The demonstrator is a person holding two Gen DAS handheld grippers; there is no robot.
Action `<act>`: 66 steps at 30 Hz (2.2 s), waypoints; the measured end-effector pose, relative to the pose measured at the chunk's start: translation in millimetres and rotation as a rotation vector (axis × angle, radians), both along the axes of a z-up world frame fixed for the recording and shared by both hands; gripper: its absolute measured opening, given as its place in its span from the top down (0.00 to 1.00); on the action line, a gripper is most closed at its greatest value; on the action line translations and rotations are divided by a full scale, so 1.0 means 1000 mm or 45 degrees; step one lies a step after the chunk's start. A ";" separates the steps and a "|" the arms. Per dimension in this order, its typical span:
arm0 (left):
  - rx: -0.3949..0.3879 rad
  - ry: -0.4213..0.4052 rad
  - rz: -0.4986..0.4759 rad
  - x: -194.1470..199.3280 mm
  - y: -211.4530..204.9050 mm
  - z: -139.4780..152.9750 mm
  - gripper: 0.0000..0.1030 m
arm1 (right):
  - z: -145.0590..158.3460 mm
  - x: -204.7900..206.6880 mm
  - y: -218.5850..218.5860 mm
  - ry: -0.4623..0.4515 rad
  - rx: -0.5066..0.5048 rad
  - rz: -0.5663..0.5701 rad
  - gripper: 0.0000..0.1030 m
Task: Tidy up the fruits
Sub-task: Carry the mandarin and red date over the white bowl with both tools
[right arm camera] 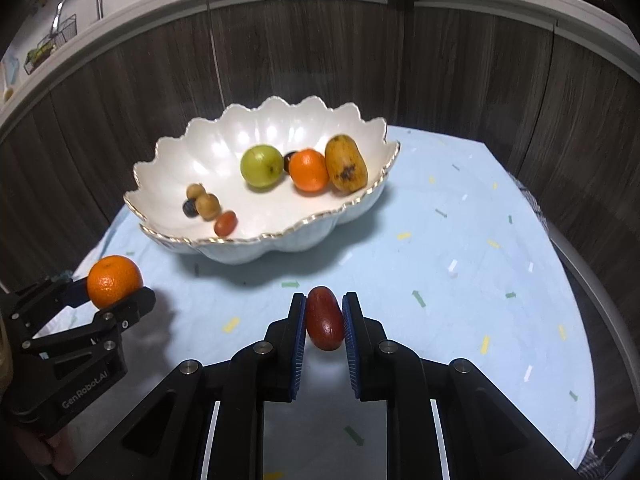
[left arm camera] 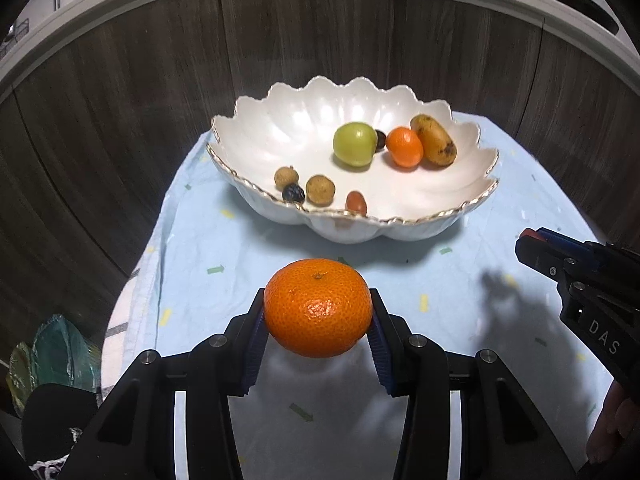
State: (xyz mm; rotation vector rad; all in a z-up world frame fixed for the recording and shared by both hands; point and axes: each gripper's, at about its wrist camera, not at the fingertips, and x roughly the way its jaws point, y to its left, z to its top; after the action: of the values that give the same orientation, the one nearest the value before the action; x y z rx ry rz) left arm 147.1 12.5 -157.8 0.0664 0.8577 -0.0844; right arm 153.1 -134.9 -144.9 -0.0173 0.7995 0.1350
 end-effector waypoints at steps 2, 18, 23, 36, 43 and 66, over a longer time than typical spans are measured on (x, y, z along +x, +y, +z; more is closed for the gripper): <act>-0.007 -0.006 0.004 0.000 0.001 0.004 0.56 | 0.005 -0.001 0.001 -0.011 0.002 0.000 0.81; -0.036 -0.060 0.017 0.008 0.003 0.039 0.56 | 0.045 0.002 0.008 -0.110 0.022 0.009 0.81; -0.042 -0.083 0.009 0.015 0.002 0.050 0.56 | 0.056 0.008 0.011 -0.133 0.033 0.009 0.81; -0.042 -0.116 -0.014 0.044 0.003 0.067 0.56 | 0.076 0.033 0.016 -0.179 0.049 0.013 0.81; -0.045 -0.111 -0.025 0.061 0.006 0.066 0.56 | 0.075 0.049 0.018 -0.167 0.046 0.014 0.81; -0.050 0.019 -0.081 0.102 -0.003 0.025 0.56 | 0.025 0.097 0.021 0.057 0.057 0.028 0.81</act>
State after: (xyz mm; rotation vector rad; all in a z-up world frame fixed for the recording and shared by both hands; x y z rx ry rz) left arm 249.3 9.4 -132.6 0.0561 0.8686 -0.1618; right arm 250.0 -113.9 -119.8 0.0188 0.8409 0.1745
